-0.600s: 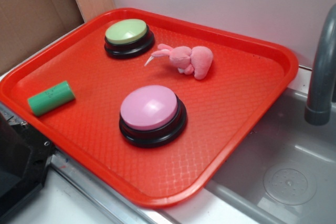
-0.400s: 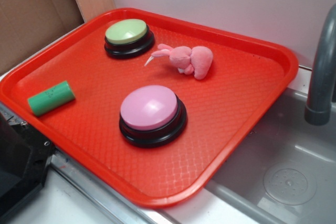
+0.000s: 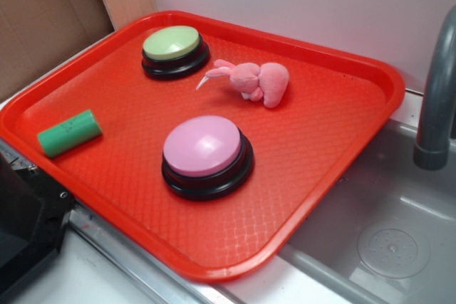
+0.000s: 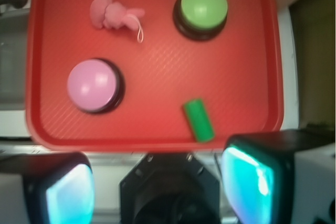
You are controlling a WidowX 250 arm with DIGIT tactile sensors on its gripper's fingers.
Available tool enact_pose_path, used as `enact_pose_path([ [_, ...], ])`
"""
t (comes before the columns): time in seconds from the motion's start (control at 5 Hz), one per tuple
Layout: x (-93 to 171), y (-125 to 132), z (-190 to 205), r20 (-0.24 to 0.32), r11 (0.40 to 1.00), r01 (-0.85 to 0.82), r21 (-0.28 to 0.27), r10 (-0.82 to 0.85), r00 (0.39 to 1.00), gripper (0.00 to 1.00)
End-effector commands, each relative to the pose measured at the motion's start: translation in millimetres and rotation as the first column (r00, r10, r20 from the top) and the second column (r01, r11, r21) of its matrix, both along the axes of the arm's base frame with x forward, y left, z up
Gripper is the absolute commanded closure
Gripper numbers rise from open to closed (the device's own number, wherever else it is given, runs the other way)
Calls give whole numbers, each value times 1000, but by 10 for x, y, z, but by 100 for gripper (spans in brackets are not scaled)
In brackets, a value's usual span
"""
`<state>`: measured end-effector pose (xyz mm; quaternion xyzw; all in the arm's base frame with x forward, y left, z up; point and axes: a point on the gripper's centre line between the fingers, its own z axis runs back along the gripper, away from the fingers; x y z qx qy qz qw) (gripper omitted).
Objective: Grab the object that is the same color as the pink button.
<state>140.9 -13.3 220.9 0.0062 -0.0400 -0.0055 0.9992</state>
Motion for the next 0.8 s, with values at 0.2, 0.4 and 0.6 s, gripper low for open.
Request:
enact_pose_path([
  [0.2, 1009, -126, -397, 126, 926, 339, 169, -361, 924, 0],
  [0.4, 1241, -241, -617, 137, 886, 446, 128, -462, 876, 0],
  [0.6, 1503, -393, -903, 162, 835, 547, 52, -548, 821, 0],
])
